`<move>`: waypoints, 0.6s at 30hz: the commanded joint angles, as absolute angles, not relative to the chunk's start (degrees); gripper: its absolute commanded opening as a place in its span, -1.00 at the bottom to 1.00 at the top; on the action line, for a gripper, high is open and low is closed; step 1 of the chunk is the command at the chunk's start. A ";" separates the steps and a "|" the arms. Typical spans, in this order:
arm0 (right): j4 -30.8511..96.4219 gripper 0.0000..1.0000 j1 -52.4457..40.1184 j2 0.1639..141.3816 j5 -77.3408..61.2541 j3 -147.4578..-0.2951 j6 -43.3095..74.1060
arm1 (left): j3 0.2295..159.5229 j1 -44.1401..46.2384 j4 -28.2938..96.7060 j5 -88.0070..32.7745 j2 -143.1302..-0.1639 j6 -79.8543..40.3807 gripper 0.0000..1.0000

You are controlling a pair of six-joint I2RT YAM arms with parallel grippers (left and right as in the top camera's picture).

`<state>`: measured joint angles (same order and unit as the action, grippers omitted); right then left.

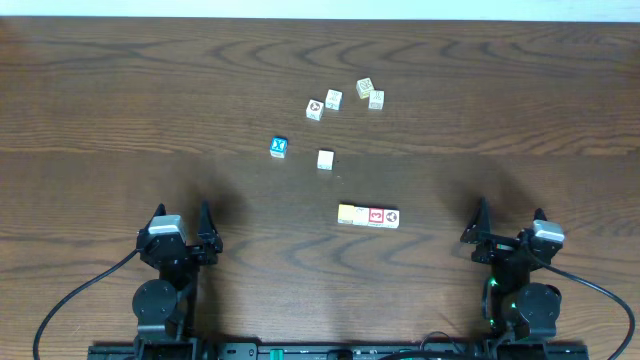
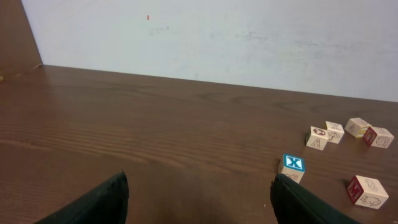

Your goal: Lift 4 blocks

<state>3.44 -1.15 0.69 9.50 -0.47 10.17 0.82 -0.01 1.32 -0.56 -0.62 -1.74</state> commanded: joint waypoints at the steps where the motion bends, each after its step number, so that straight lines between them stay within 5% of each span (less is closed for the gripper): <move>1: 4.29 0.98 -0.03 0.25 6.92 -0.30 4.19 | 0.23 -0.32 4.23 0.54 -0.34 -2.46 0.47; 18: 3.64 0.99 0.12 0.25 7.68 -0.30 0.10 | 0.23 -0.32 4.23 0.54 -0.34 -2.46 0.47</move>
